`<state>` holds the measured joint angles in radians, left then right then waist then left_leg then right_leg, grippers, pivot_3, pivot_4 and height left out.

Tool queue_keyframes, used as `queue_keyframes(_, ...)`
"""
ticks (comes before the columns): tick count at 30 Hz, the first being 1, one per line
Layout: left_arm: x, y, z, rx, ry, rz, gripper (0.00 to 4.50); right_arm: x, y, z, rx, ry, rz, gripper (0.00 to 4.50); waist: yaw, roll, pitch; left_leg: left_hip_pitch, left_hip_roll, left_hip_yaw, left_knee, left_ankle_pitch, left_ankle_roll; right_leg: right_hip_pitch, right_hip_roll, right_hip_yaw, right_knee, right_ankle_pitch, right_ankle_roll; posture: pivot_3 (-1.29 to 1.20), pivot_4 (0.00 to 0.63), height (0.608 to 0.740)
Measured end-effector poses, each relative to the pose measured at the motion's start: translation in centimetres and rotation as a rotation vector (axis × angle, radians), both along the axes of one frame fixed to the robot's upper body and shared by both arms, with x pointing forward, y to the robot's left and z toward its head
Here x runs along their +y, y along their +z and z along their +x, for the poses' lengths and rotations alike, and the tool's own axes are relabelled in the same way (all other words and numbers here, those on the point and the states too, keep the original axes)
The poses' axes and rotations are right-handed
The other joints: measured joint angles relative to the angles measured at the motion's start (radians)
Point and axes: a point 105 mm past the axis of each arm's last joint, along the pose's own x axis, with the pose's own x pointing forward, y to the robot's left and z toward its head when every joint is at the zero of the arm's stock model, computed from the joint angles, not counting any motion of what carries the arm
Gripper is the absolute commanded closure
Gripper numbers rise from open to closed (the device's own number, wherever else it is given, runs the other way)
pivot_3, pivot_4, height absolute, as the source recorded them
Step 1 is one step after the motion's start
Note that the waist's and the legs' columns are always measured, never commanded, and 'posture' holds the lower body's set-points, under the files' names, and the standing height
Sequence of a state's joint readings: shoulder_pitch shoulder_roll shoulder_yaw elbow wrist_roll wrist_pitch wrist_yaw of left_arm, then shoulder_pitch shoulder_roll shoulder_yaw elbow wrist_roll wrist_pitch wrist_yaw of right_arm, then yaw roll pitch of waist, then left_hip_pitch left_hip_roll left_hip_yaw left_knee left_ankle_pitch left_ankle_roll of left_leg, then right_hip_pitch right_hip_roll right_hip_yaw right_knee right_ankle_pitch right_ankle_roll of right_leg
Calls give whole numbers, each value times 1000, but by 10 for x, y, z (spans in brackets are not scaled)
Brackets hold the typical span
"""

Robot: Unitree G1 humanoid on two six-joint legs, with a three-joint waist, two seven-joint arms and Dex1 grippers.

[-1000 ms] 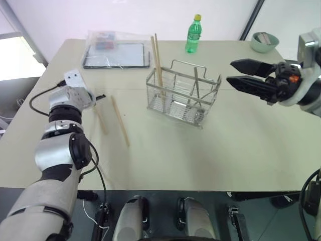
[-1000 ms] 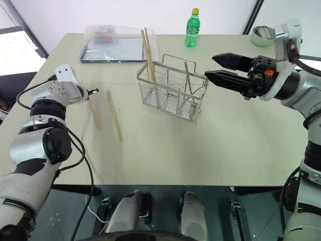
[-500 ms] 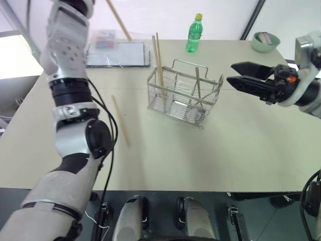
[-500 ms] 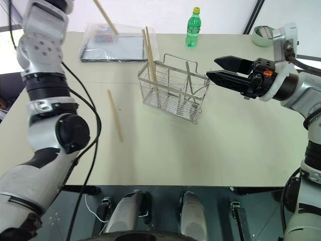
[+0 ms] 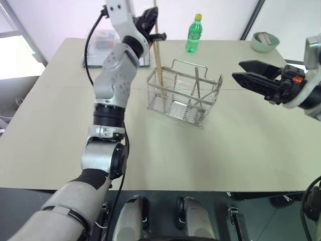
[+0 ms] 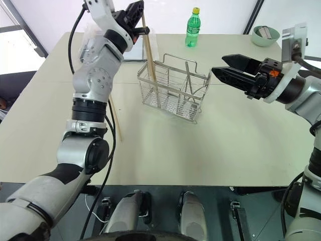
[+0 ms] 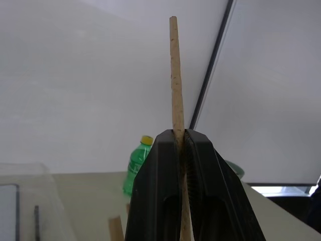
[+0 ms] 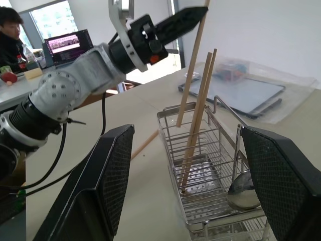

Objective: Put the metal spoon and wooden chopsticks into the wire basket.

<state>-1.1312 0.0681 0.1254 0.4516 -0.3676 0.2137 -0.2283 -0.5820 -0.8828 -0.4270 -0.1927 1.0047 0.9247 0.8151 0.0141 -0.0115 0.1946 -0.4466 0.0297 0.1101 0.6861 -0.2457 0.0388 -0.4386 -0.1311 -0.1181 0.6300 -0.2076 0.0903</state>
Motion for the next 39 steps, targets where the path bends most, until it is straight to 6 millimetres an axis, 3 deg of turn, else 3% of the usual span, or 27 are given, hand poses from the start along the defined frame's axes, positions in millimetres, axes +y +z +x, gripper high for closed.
queue_keyframes(5, -8, -34, 0, 17, 16, 92, 4386, -4, 3, 2, -8, -39, 11, 1015, 0, 0, 0, 0, 0, 0, 0, 0, 0, 0, 0, 0, 0, 0, 0, 0, 150, 707)
queue_keyframes(6, -8, -41, 0, 28, 17, 95, 4100, -5, 3, 2, -7, -44, 12, 1015, 0, 0, 0, 0, 0, 0, 0, 0, 0, 0, 0, 0, 0, 0, 0, 0, 150, 707)
queue_keyframes(9, -8, -47, 0, 46, 17, 89, 2976, -5, 3, 3, -7, -53, 15, 1015, 0, 0, 0, 0, 0, 0, 0, 0, 0, 0, 0, 0, 0, 0, 0, 0, 150, 707)
queue_keyframes(15, -1, -26, -11, 4, 32, 62, 33, -5, 4, 10, -2, -51, 30, 1015, 0, 0, 0, 0, 0, -1, 0, 0, 0, 0, 0, 0, 0, 0, 0, 0, 150, 707)
queue_keyframes(19, 24, -5, -20, -21, 94, 80, 33, -3, 1, 16, 10, -44, 40, 1015, -3, 0, 0, 0, 1, -1, 0, 0, 0, -1, 1, 0, 1, 0, 0, 0, 150, 707)
queue_keyframes(22, 55, 18, -24, 19, 177, 51, 33, -2, -2, 19, 14, -41, 42, 1015, -2, 0, 0, -1, 2, -1, 0, 0, 0, -1, 2, 0, 1, 0, 0, 0, 150, 707)
queue_keyframes(24, 77, 33, -26, 86, 251, 13, 33, -1, -4, 21, 17, -32, 43, 1015, -1, 0, 0, 0, 2, -1, 0, 0, 0, 0, 2, 0, 0, 0, 0, 0, 150, 707)
queue_keyframes(26, 100, 32, -24, 206, 359, -13, 33, 1, -3, 22, 12, -21, 45, 1015, 0, 0, 0, 0, 1, -2, 0, 0, 0, 1, 2, 0, 0, 0, 0, 0, 150, 707)
queue_keyframes(28, 121, 9, -19, 374, 480, 26, 33, 2, -3, 22, 7, -14, 48, 1015, 0, 0, 0, 2, 1, -2, 0, 0, 0, 3, 2, 0, 0, 0, 0, 0, 150, 707)
queue_keyframes(30, 133, -33, -16, 592, 556, 86, 33, 3, -6, 24, 8, -8, 50, 1015, 0, 0, 0, 3, 1, -3, 0, 0, 0, 3, 3, 0, 0, 0, 0, 0, 150, 707)
queue_keyframes(35, 120, -131, -23, 1057, 516, 93, 33, 10, -7, 29, 4, 16, 55, 1015, 0, 0, 0, 2, 1, -3, 0, 2, -4, 3, 3, 0, 0, 0, 0, 0, 150, 707)
queue_keyframes(37, 118, -154, -28, 1161, 508, 98, 33, 10, -6, 28, -1, 21, 53, 1015, -1, -1, 0, 1, 1, -3, 0, 3, -5, 2, 3, 0, 0, 0, 0, 0, 150, 707)
queue_keyframes(39, 120, -164, -30, 1199, 521, 102, 33, 10, -7, 28, -1, 24, 51, 1015, -2, -1, 0, 1, 2, -2, 0, 3, -6, 1, 3, 0, 1, 0, 0, 0, 150, 707)
